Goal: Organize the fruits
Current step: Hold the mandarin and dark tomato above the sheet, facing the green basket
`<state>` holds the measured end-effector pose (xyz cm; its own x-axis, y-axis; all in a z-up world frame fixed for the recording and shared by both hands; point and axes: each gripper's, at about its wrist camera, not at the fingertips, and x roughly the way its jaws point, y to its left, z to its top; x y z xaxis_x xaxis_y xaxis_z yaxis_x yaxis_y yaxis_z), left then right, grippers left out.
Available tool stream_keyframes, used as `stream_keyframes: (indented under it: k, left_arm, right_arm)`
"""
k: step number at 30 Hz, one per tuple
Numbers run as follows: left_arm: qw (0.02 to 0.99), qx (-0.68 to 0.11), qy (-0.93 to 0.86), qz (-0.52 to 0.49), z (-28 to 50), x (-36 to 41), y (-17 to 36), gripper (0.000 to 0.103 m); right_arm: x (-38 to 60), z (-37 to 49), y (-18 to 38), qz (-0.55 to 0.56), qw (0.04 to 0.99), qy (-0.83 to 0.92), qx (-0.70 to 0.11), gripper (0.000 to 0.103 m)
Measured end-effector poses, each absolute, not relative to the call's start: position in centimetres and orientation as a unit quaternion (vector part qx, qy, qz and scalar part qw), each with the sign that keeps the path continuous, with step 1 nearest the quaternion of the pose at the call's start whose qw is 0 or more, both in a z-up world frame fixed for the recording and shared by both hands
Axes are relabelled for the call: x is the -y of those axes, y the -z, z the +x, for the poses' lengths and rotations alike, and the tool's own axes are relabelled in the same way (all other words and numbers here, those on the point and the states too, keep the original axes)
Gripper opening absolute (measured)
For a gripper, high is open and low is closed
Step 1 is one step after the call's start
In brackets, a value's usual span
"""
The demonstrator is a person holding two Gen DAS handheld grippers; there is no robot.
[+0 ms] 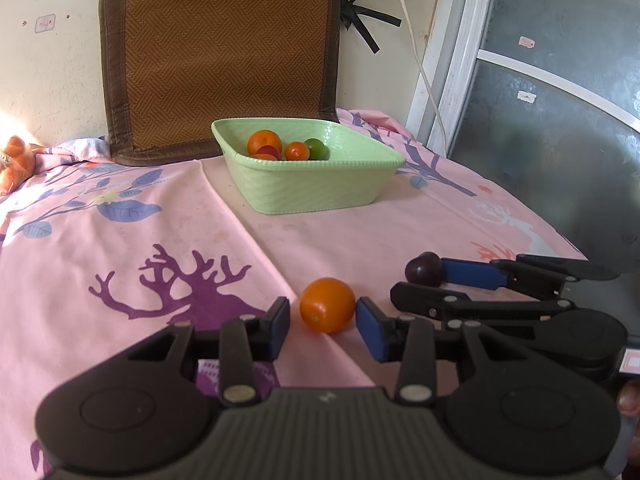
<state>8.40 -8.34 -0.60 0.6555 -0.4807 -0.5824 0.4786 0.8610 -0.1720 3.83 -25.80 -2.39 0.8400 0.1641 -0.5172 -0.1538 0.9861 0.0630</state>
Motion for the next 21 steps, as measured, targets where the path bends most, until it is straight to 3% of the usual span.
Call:
stream_keyframes:
  k: [21]
  left_arm:
    - [0.91, -0.32, 0.264, -0.001, 8.37, 8.37, 0.61, 0.04]
  right_arm:
    - [25.81, 3.84, 2.42, 0.01, 0.959, -0.083, -0.27, 0.051]
